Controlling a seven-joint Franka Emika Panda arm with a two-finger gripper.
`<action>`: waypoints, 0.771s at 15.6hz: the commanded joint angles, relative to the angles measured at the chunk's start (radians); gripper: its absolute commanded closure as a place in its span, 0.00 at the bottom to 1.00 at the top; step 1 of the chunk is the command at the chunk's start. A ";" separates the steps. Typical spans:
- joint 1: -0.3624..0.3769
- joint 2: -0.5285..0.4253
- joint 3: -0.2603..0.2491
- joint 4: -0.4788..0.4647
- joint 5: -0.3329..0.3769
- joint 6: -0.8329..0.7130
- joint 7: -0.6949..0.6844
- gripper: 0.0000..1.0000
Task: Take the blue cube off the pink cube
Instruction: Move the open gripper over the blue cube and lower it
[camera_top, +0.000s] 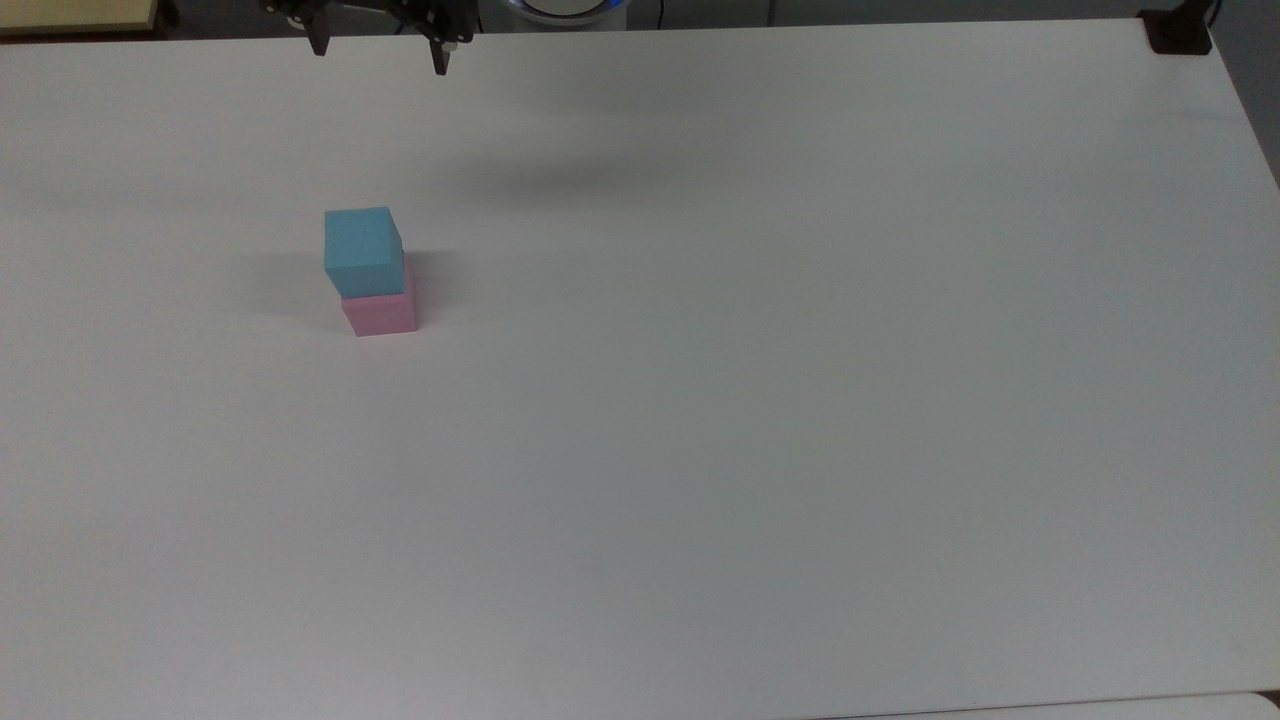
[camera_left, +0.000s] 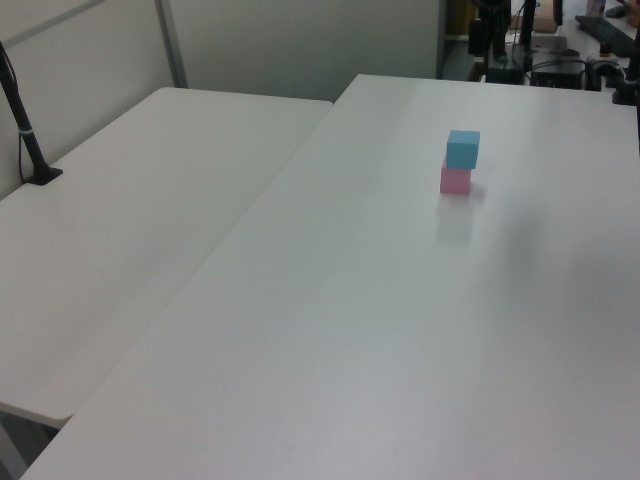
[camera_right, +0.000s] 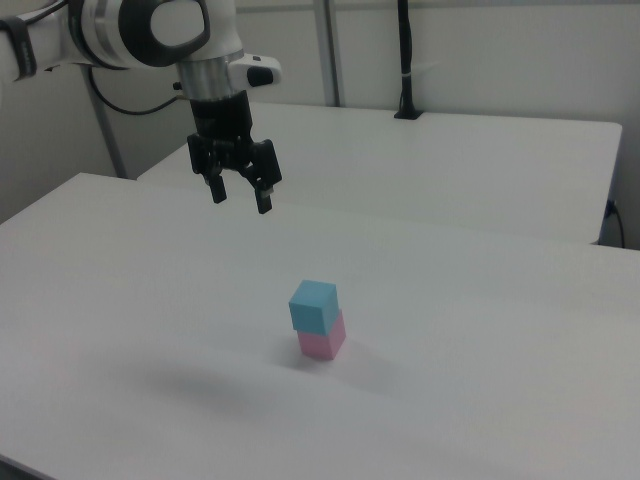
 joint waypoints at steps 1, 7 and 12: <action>0.000 0.018 -0.011 -0.004 -0.005 0.008 -0.033 0.00; 0.001 0.018 -0.011 -0.004 -0.005 0.006 -0.030 0.00; -0.011 0.021 -0.011 -0.006 -0.006 0.037 -0.036 0.00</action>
